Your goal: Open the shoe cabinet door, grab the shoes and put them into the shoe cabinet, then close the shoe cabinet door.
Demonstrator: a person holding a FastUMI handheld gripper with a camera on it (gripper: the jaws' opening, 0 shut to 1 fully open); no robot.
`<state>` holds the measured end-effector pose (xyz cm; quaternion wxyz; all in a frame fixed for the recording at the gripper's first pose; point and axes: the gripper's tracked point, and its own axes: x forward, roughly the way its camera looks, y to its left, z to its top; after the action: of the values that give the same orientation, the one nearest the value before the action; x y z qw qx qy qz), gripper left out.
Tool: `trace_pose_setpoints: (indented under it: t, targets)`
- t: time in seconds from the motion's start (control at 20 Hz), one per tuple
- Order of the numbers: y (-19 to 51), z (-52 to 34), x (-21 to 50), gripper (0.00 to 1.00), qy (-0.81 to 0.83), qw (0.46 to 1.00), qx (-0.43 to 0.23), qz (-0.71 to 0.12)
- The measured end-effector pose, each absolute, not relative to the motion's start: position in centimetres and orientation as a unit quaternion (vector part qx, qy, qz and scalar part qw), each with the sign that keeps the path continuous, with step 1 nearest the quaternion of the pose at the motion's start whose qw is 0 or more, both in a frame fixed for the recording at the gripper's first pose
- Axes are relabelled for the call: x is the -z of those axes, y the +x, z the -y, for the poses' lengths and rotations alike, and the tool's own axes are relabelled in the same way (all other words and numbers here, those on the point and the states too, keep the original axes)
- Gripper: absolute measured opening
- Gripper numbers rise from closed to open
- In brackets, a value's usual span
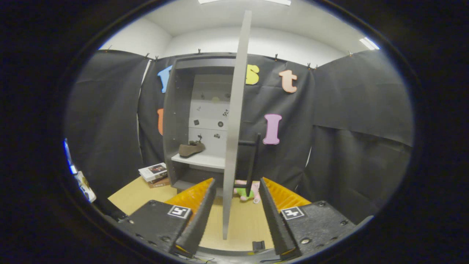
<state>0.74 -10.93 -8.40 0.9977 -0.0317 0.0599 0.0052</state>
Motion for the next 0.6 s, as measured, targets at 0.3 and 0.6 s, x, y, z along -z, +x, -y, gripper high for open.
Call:
trace_pose_setpoints:
  t: [0.3,0.6]
  targets:
    - [0.4,2.1,19.3,0.9,-0.016,0.992,-0.04,-0.12]
    - [4.2,-6.5,33.3,0.9,-0.011,0.976,-0.08,-0.202]
